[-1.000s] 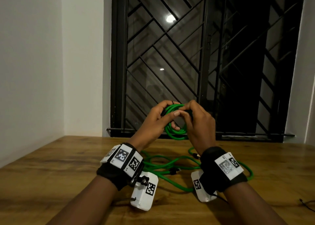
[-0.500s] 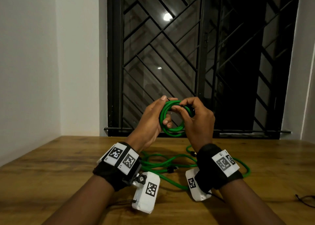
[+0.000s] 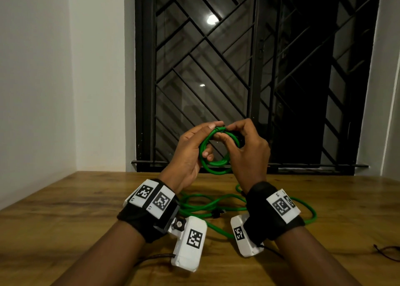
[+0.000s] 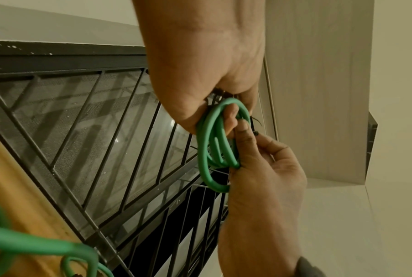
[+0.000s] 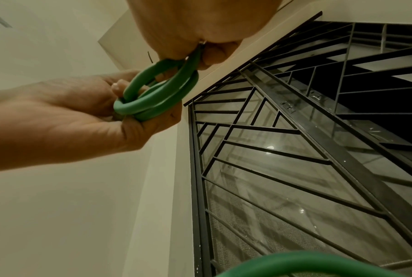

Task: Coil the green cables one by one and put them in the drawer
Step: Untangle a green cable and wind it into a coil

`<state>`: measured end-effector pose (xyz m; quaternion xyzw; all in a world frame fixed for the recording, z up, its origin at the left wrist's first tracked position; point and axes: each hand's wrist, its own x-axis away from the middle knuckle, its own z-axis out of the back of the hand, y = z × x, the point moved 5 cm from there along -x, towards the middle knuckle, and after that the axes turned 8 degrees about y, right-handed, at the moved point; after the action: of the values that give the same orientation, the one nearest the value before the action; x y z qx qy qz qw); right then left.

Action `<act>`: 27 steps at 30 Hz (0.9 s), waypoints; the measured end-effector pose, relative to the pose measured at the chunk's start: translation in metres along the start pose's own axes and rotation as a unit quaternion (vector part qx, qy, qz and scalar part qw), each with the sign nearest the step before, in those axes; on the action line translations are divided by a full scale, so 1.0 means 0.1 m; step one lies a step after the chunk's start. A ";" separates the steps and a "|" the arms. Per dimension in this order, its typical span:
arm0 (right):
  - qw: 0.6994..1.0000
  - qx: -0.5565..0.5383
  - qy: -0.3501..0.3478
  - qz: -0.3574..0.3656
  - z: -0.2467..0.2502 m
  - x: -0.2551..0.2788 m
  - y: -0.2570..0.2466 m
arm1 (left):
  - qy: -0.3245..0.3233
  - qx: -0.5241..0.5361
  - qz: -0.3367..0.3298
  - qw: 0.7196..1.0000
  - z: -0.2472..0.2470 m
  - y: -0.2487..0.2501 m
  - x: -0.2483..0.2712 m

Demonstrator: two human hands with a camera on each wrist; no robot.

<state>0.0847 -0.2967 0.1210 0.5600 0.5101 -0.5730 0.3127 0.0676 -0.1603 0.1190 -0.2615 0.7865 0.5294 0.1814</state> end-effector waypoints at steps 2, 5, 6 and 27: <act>0.999 0.021 0.008 0.023 0.00 0.01 -0.04 | -0.002 0.005 -0.004 1.000 -0.01 0.01 0.00; 0.999 0.027 0.012 0.041 -0.02 0.01 -0.06 | 0.005 0.008 -0.010 1.000 -0.01 0.02 -0.02; 0.999 0.022 0.009 0.040 -0.03 0.01 -0.06 | 0.009 0.009 -0.011 1.000 0.00 0.02 -0.02; 0.978 -0.186 -0.022 -0.094 -0.12 -0.02 0.00 | 0.059 -0.057 -0.055 0.995 0.05 0.06 0.00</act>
<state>0.0891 -0.2862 0.1245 0.4287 0.6510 -0.5075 0.3671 0.0634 -0.1537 0.1216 -0.3450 0.7490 0.5460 0.1481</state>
